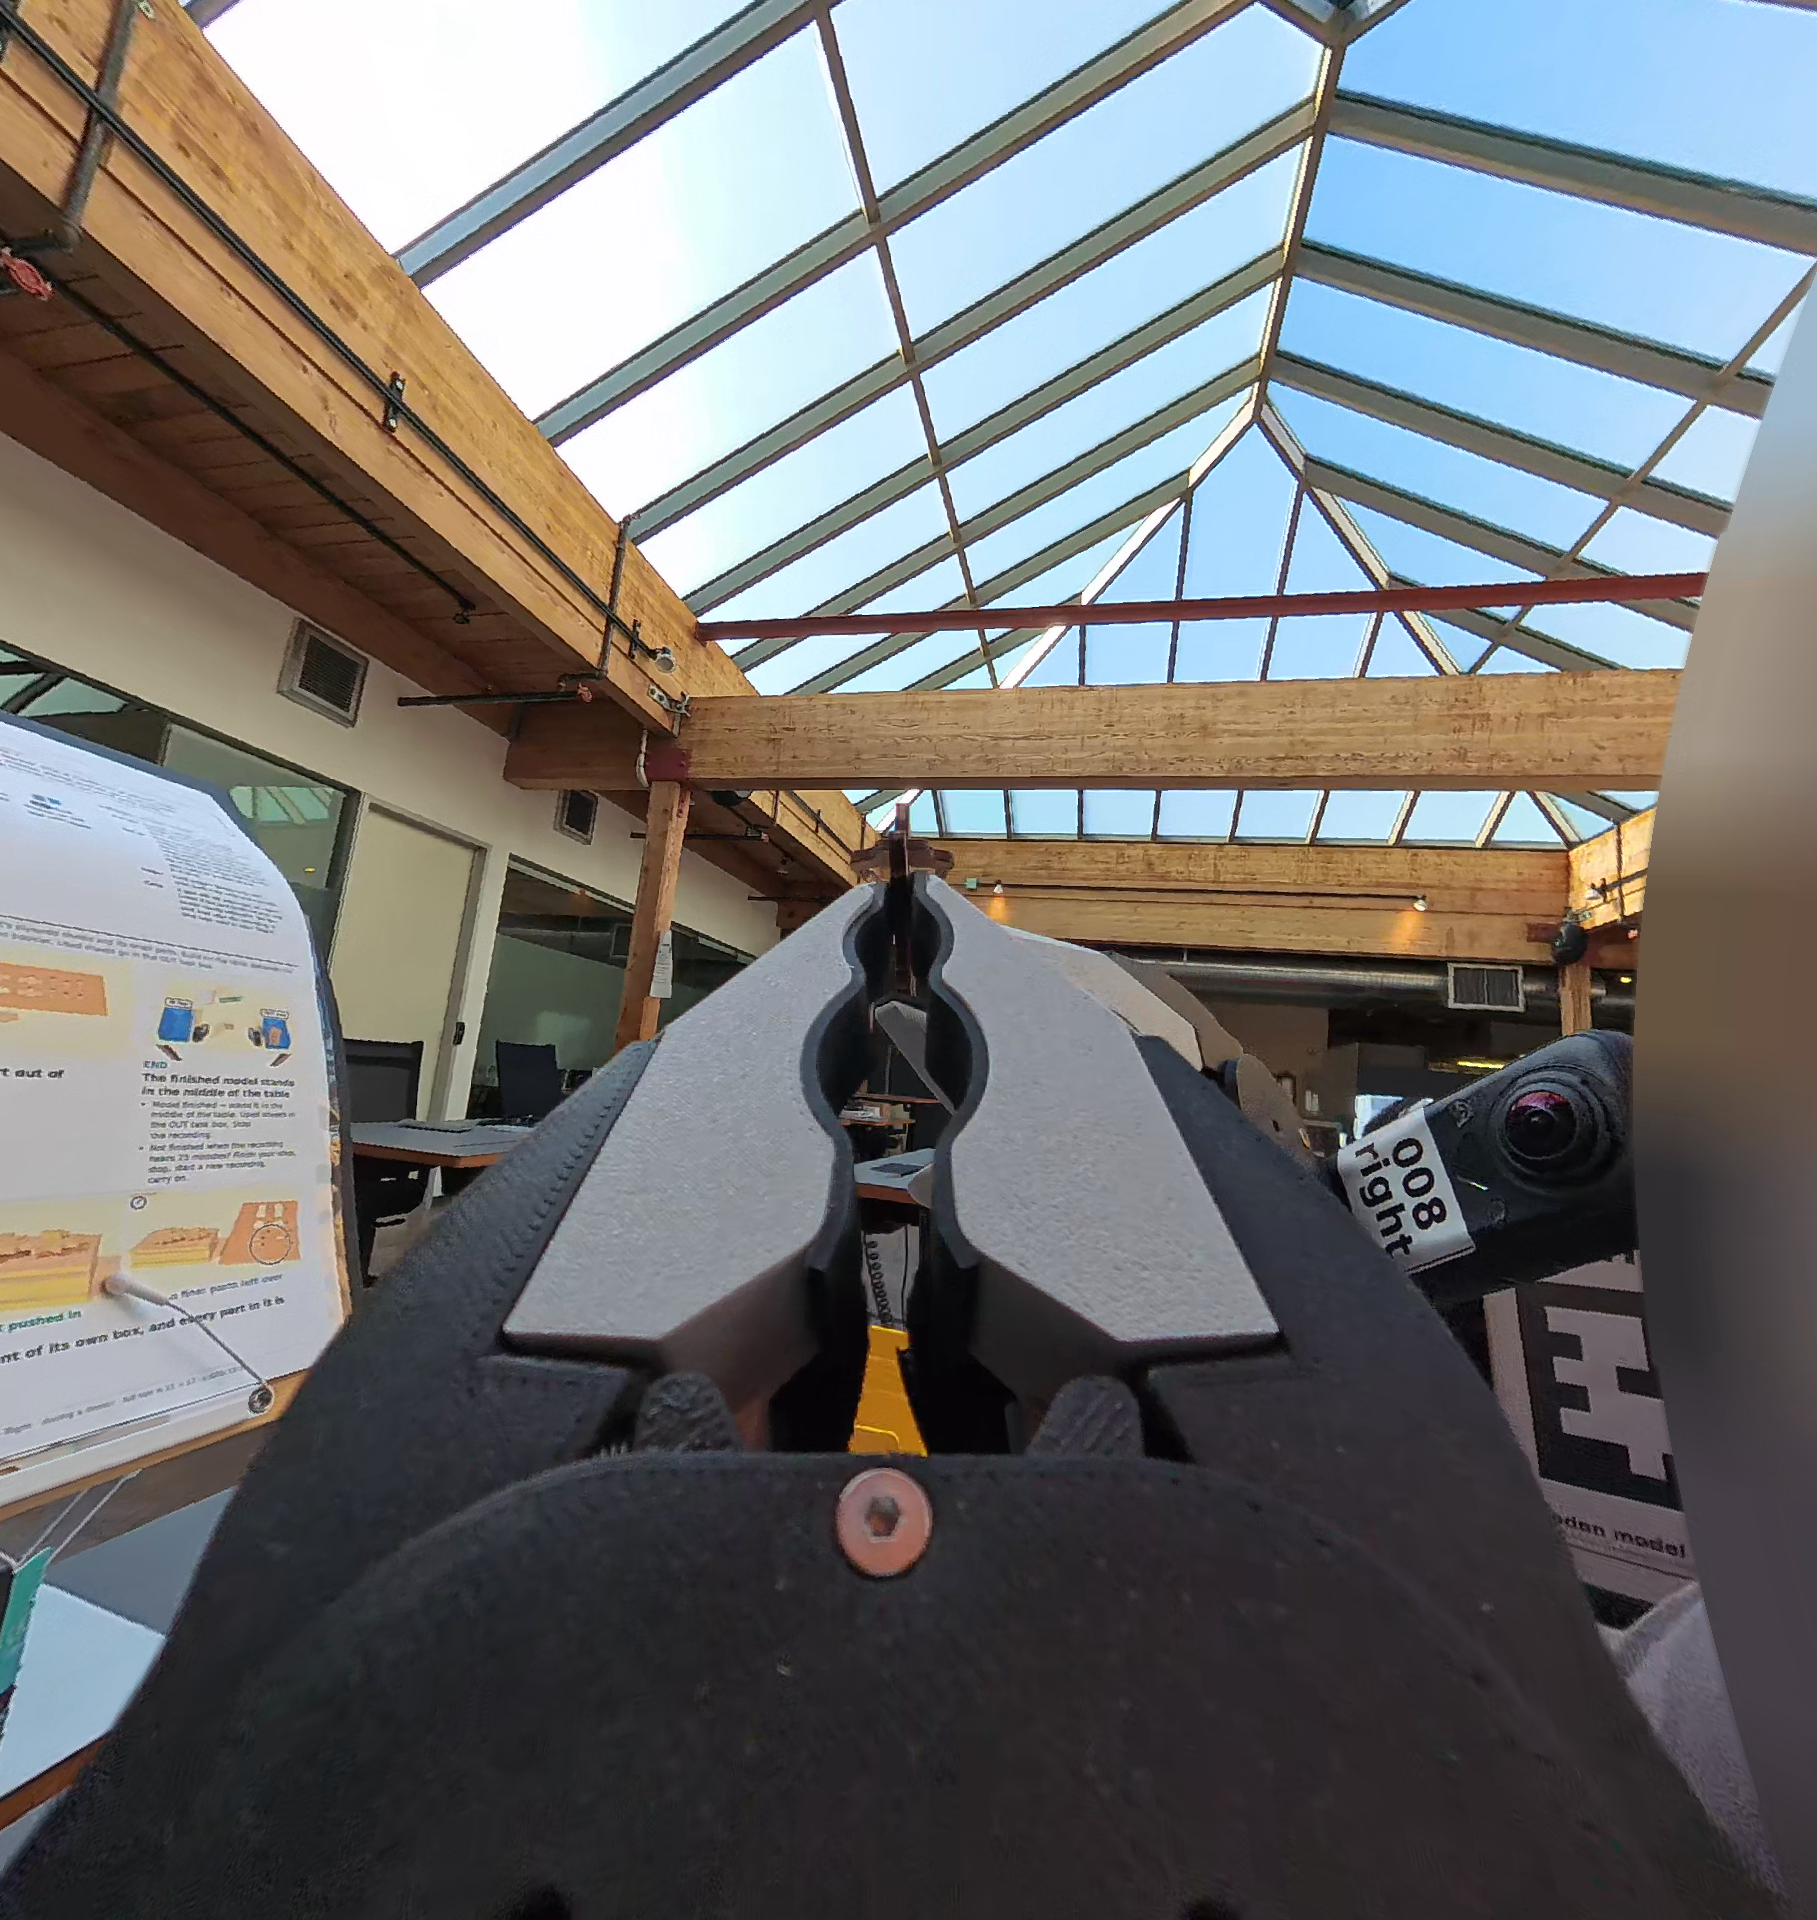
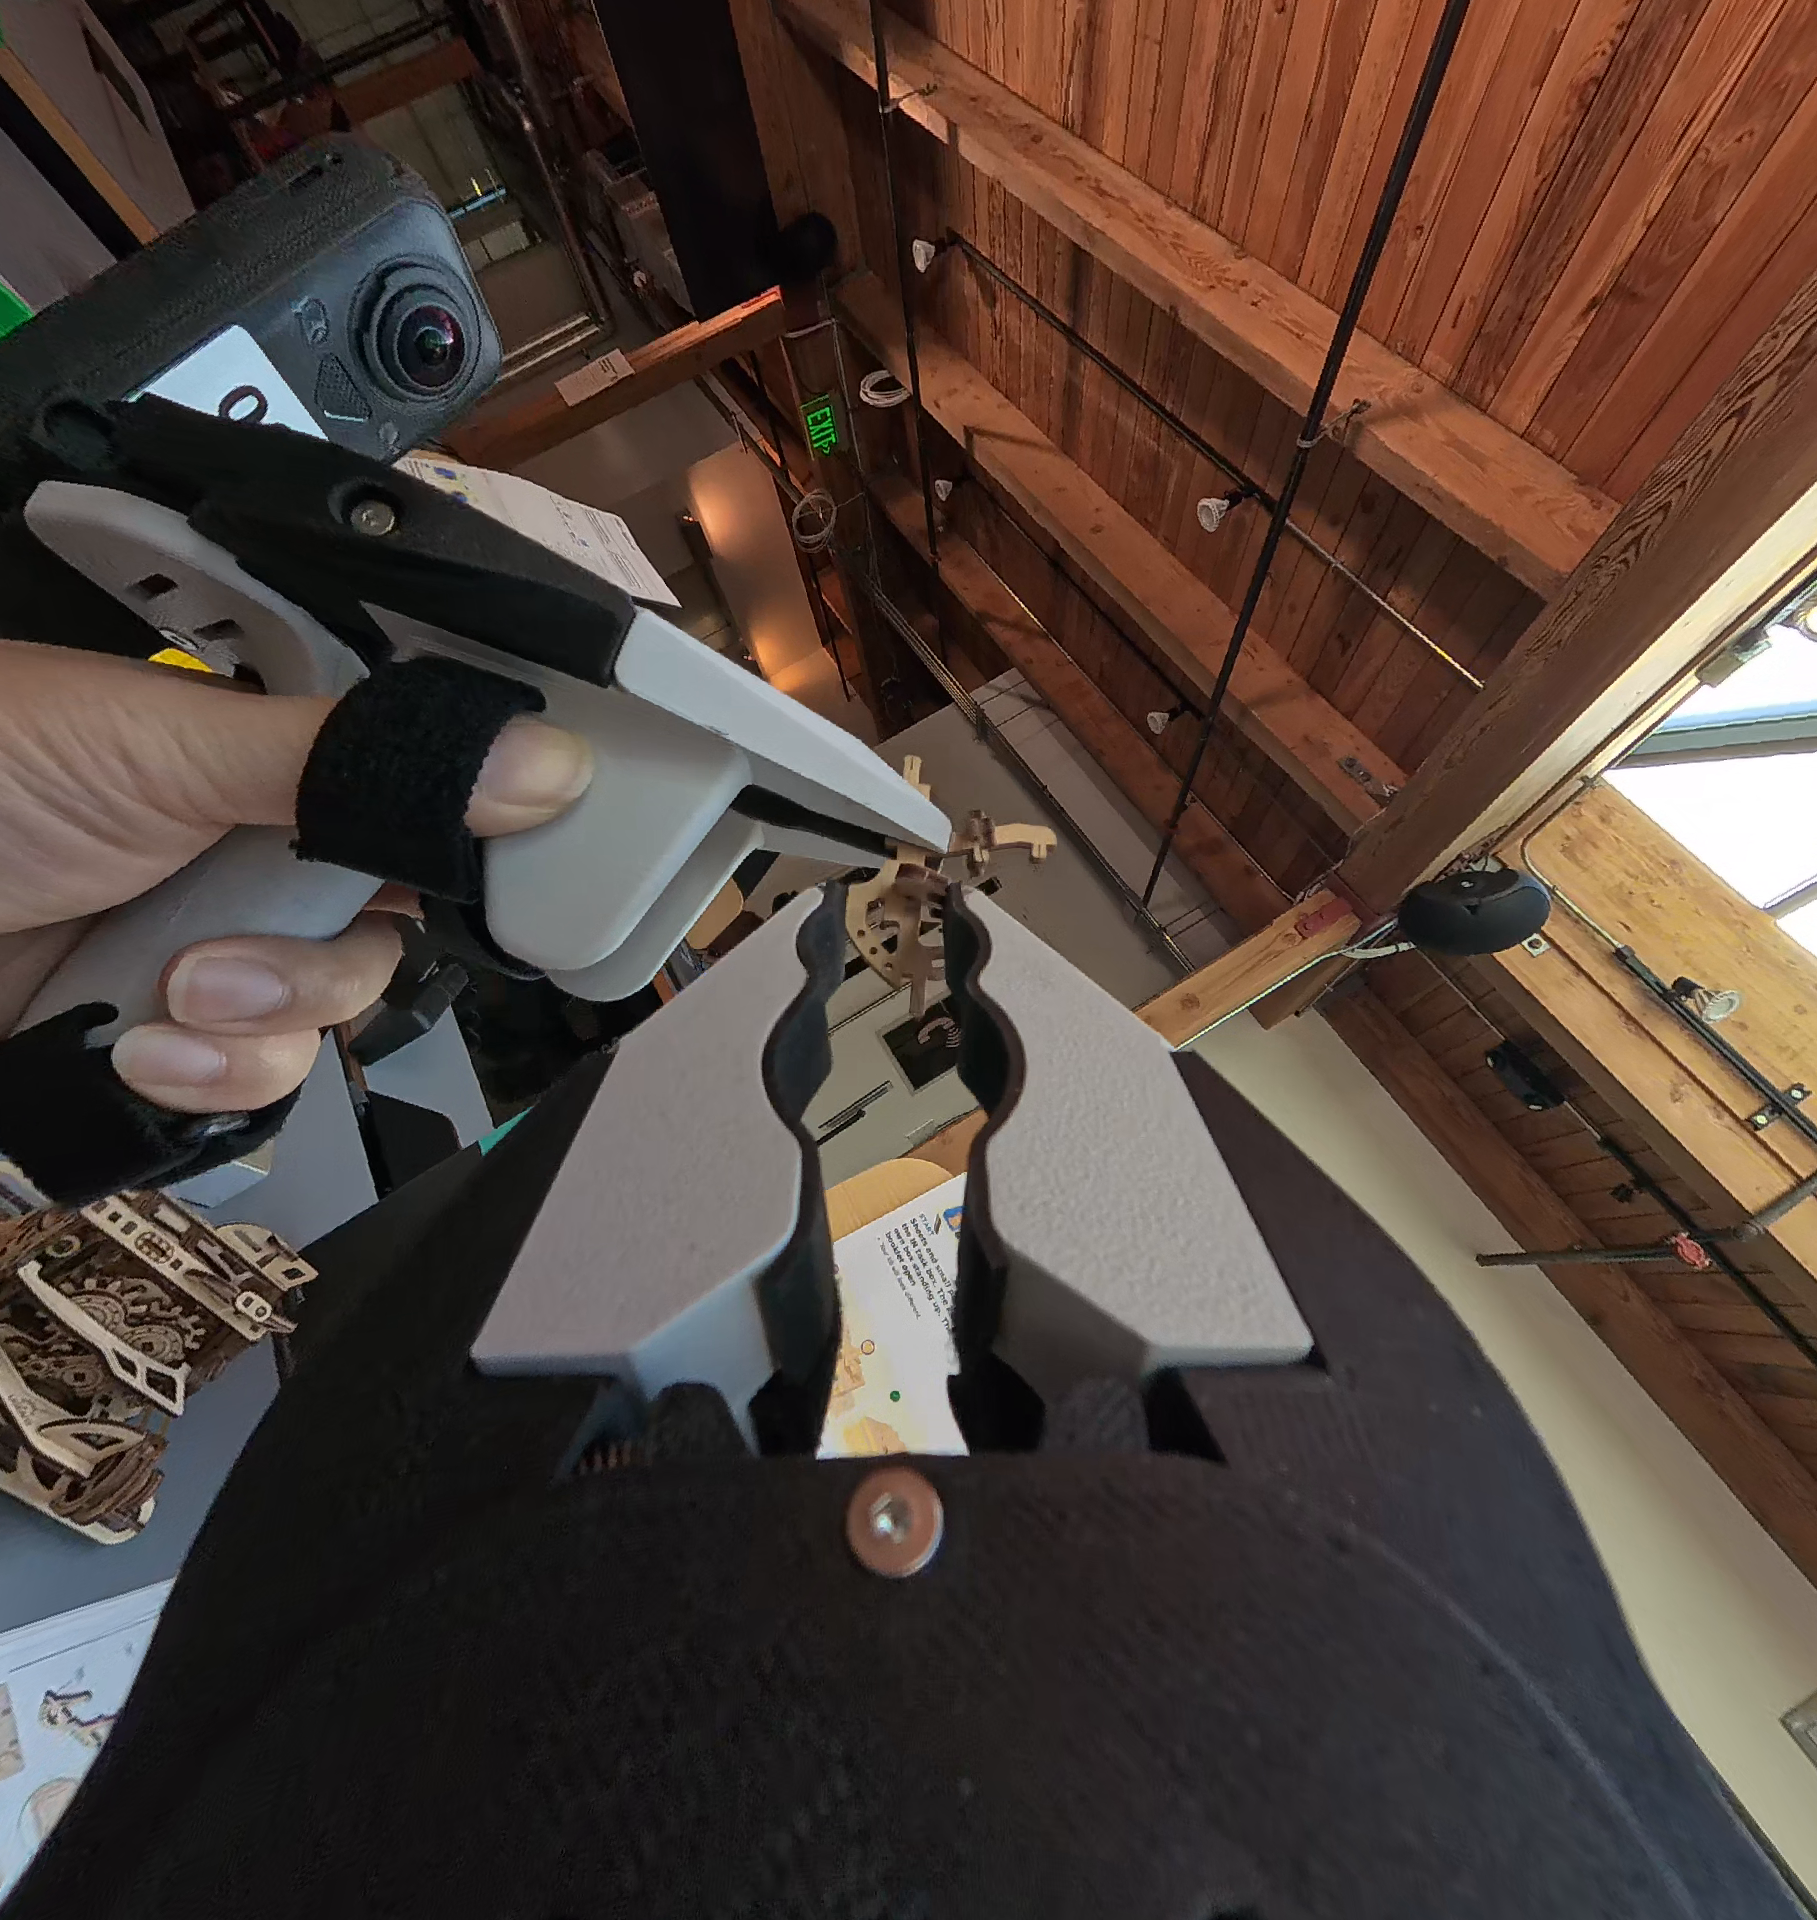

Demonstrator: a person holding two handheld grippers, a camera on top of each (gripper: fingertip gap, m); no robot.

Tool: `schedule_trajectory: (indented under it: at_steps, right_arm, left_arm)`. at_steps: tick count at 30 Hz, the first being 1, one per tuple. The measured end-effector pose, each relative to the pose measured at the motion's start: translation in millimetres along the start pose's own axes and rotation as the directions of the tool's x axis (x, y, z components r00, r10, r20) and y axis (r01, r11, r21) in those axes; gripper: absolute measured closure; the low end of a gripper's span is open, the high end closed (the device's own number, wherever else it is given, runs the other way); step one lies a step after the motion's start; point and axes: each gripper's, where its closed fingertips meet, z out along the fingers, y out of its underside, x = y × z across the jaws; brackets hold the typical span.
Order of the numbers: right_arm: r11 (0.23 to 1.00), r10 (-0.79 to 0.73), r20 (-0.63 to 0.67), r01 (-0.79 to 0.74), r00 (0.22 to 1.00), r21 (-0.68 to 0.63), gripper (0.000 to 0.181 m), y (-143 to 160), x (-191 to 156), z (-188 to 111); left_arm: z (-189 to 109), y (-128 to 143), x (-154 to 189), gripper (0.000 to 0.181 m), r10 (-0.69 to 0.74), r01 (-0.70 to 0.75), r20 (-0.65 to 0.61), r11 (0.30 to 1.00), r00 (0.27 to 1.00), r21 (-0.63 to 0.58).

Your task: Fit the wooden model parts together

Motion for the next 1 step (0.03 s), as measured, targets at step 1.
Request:
schedule_trajectory:
  at_steps: [1]
  right_arm:
    - [1.0,-0.004,-0.007,0.004,1.0,0.012,0.165,-1.3,0.4,-0.4]
  left_arm:
    - [0.1,-0.3,1.2,0.181,0.016,-0.016,0.002,1.0,1.0,-0.001]
